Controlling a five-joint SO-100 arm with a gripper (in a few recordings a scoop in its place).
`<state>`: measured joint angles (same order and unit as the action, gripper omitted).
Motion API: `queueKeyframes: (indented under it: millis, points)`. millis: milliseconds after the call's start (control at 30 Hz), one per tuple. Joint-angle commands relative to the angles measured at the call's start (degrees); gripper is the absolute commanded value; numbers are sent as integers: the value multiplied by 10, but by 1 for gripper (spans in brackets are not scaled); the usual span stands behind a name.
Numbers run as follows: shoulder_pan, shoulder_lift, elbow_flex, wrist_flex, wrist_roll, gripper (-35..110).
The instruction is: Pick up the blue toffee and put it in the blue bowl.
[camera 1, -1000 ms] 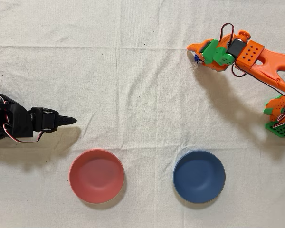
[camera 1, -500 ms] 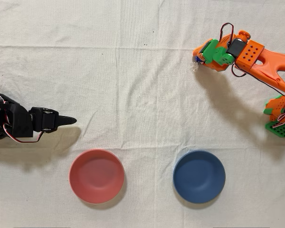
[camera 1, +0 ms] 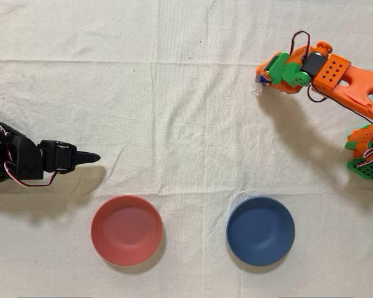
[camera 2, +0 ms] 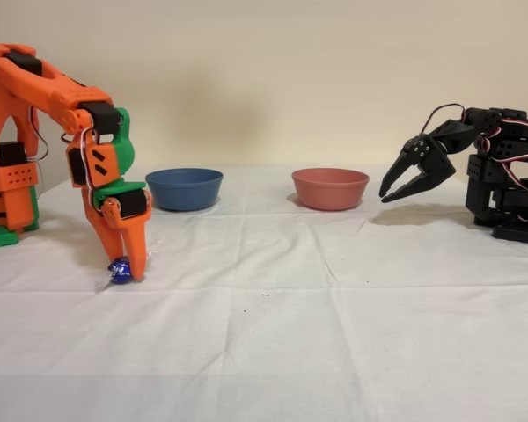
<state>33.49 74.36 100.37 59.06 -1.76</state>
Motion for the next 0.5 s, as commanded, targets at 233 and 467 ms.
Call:
queueKeyframes:
  millis: [233, 467]
  points:
    - [-31, 183, 47, 21, -21, 14]
    - [-75, 263, 46, 72, -20, 16]
